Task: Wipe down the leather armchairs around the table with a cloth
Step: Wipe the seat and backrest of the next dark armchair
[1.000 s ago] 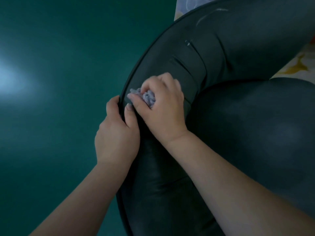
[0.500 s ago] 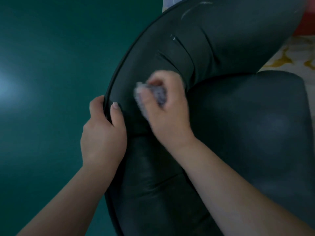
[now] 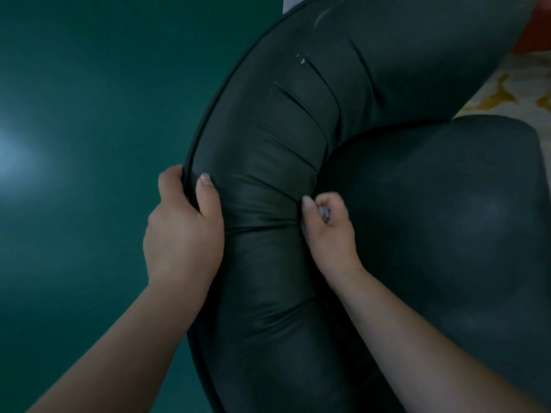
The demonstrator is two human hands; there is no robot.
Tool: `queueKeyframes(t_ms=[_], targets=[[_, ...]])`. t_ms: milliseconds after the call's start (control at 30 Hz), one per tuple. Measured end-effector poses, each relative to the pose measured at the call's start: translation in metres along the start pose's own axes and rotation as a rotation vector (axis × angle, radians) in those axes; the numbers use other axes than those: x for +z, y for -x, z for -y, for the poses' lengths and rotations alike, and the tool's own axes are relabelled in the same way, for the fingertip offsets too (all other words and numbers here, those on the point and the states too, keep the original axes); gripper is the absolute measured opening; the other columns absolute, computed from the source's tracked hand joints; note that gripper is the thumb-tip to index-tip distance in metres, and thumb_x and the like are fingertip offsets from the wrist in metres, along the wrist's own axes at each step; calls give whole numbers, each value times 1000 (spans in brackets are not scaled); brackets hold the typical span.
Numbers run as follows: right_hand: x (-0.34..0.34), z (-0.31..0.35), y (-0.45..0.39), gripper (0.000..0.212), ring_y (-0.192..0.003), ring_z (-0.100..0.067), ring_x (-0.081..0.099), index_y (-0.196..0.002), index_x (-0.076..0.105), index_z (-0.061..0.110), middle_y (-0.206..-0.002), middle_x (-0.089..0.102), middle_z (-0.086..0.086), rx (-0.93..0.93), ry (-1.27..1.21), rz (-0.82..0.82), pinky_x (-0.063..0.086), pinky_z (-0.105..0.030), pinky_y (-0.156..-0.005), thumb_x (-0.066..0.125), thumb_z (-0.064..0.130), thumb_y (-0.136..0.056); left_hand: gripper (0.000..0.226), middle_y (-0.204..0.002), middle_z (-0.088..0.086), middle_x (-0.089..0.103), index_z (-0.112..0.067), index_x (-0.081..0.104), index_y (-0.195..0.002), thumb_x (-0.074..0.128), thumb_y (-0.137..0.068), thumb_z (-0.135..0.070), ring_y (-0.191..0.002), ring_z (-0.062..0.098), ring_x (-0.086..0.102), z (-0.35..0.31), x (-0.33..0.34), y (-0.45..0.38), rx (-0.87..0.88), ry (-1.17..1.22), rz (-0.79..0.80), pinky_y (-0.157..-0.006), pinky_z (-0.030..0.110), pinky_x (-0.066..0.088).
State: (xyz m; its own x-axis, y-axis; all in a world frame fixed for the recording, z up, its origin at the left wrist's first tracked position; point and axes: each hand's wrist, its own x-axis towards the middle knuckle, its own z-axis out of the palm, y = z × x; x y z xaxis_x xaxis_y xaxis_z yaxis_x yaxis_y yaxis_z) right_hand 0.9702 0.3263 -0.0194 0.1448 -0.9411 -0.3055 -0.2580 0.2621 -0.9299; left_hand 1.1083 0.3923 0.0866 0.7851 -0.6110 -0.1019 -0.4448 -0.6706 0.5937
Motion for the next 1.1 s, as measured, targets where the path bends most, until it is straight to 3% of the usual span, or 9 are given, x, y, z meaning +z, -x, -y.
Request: queueKeyframes(t_ms=[100, 200, 300, 433, 533, 667, 767, 967, 1100], targets=[[8, 56, 3, 19, -80, -14, 50, -77, 48, 28, -88, 50, -6, -319, -5, -31, 41, -23, -73, 60, 40, -87, 42, -88, -1, 52, -19, 40, -131, 33, -99, -44, -82, 27, 47, 0, 0, 1, 7, -17, -3, -72, 35, 34], [28, 88, 13, 25, -90, -19, 49, -83, 57, 19, -94, 48, -2, -541, 165, 85, 43, -33, -79, 59, 43, -82, 44, -102, 10, 58, -19, 39, -134, 32, -99, -45, -91, 33, 52, 0, -1, 4, 14, -47, -16, -73, 36, 33], [24, 65, 8, 24, -90, -21, 50, -84, 56, 20, -94, 47, -1, -484, 154, 67, 45, -38, -81, 60, 44, -81, 44, -94, 2, 52, -19, 39, -133, 30, -99, -46, -82, 26, 45, 1, 0, 5, 14, -56, -13, -71, 36, 33], [3, 28, 6, 22, -82, -14, 52, -75, 47, 27, -91, 49, -5, -168, 40, 72, 42, -23, -73, 63, 35, -88, 45, -90, -2, 49, -18, 39, -134, 30, -99, -46, -80, 24, 43, 0, -1, 6, 7, -63, -4, -70, 36, 33], [-8, 24, 7, 23, -78, -10, 53, -74, 48, 27, -96, 54, -11, -58, 48, 98, 41, -14, -68, 60, 37, -91, 45, -91, -4, 49, -20, 38, -135, 30, -99, -46, -81, 24, 44, -1, -2, 5, -6, -37, 12, -72, 36, 34], [-13, 56, -3, 23, -73, -4, 49, -74, 48, 25, -91, 53, -10, -122, -7, -1, 38, -10, -66, 61, 36, -90, 44, -80, -14, 46, -23, 36, -135, 31, -98, -47, -81, 19, 45, 0, -6, 4, -17, 18, 87, -74, 34, 33], [6, 92, -18, 23, -79, -7, 51, -76, 48, 24, -92, 53, -9, -277, 18, -28, 39, -11, -70, 63, 38, -88, 45, -89, -9, 51, -23, 37, -133, 30, -97, -49, -86, 20, 45, 0, -10, -10, 20, 44, 161, -76, 35, 34], [59, 131, -55, 26, -92, -22, 50, -84, 60, 20, -94, 47, -2, -558, 341, -125, 46, -42, -79, 69, 43, -77, 46, -129, 4, 57, -25, 41, -137, 33, -95, -45, -116, 27, 52, -26, -1, -93, 277, 23, 241, -89, 37, 39], [49, 104, -61, 24, -88, -20, 52, -85, 59, 22, -94, 47, -1, -419, 299, -309, 45, -33, -79, 65, 44, -78, 31, -108, -4, 57, -24, 45, -123, 37, -97, -40, -96, 21, 54, -33, 9, -130, 406, 6, 424, -78, 32, 39]])
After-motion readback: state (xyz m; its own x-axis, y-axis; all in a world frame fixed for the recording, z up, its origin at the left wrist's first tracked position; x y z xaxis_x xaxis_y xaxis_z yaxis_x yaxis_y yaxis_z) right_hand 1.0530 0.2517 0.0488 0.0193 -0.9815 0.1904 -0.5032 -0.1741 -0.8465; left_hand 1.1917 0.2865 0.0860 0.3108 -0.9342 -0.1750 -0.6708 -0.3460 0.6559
